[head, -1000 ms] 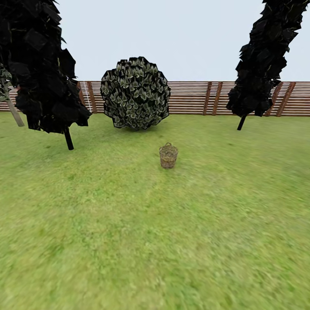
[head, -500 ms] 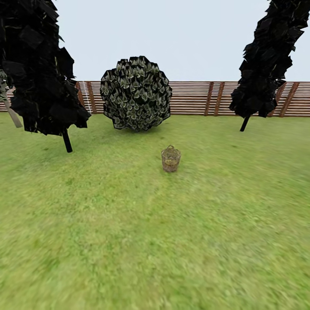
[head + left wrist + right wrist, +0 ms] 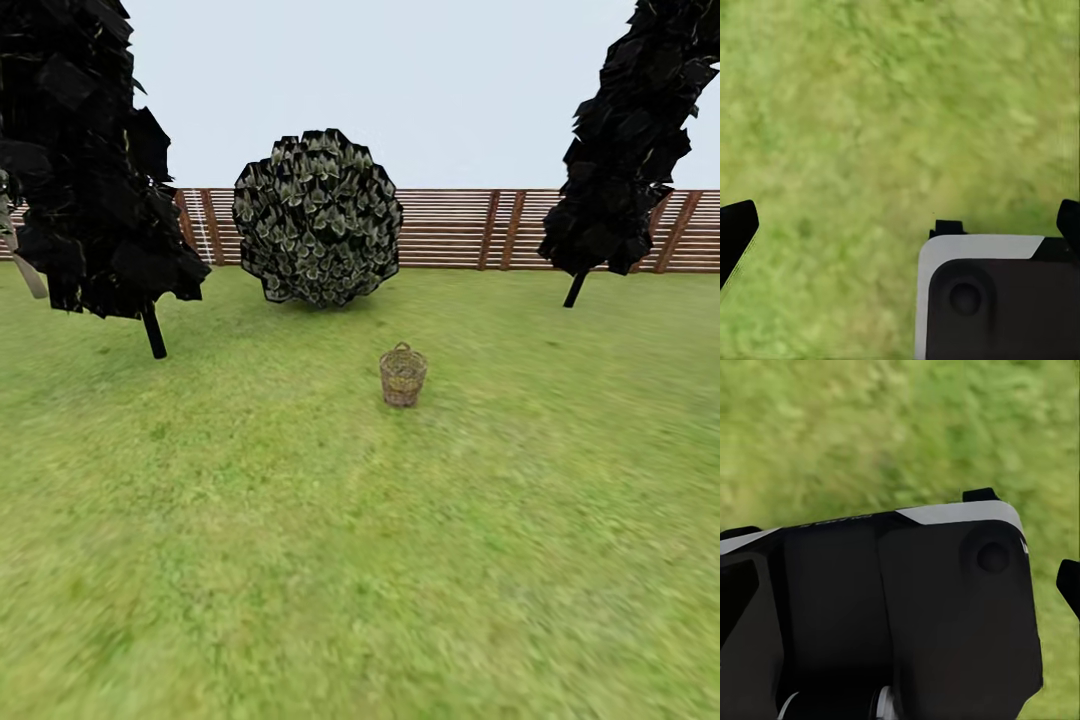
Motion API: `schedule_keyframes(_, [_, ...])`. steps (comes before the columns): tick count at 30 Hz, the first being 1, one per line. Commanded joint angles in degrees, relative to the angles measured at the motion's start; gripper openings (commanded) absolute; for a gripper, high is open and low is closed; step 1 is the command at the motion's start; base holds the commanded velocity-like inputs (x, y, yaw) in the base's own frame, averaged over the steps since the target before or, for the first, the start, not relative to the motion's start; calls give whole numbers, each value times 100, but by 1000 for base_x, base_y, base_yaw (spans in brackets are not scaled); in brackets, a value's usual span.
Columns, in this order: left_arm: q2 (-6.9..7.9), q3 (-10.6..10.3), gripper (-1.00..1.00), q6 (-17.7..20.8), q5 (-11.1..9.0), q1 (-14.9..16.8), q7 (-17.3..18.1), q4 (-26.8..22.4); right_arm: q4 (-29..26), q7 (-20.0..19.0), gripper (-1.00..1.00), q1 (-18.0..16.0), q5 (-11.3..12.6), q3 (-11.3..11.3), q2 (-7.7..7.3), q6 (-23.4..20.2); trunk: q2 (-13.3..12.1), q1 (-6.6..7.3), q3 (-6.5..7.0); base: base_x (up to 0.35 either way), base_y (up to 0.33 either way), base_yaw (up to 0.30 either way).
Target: Take the three Easter eggs out of the wicker basket on the lawn in the garden, then place them on the lawn next to a single tree (choose any tree) so that all three eggs are next to the same tree and none are left in the basket.
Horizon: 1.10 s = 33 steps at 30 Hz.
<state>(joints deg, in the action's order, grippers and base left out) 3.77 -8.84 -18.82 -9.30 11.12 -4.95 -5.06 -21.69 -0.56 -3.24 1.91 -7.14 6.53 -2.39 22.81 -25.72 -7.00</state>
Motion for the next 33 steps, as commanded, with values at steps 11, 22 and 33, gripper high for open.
schedule_keyframes(11, [1, -39, 100, -17, -60, 4, -15, 1, -12, -6, 100, -1, 20, -24, 31, -25, 11, -6, -12, 268, 166, 0])
schedule_keyframes(22, [1, -30, 100, -17, -63, 4, -15, 1, -19, -6, 100, -1, 20, -22, 49, -25, 11, -6, -12, 269, 172, 0])
schedule_keyframes(33, [1, -30, 100, -17, -64, 4, -15, 2, -20, -6, 100, -1, 20, -24, 50, -25, 11, -6, -12, 269, 172, 0])
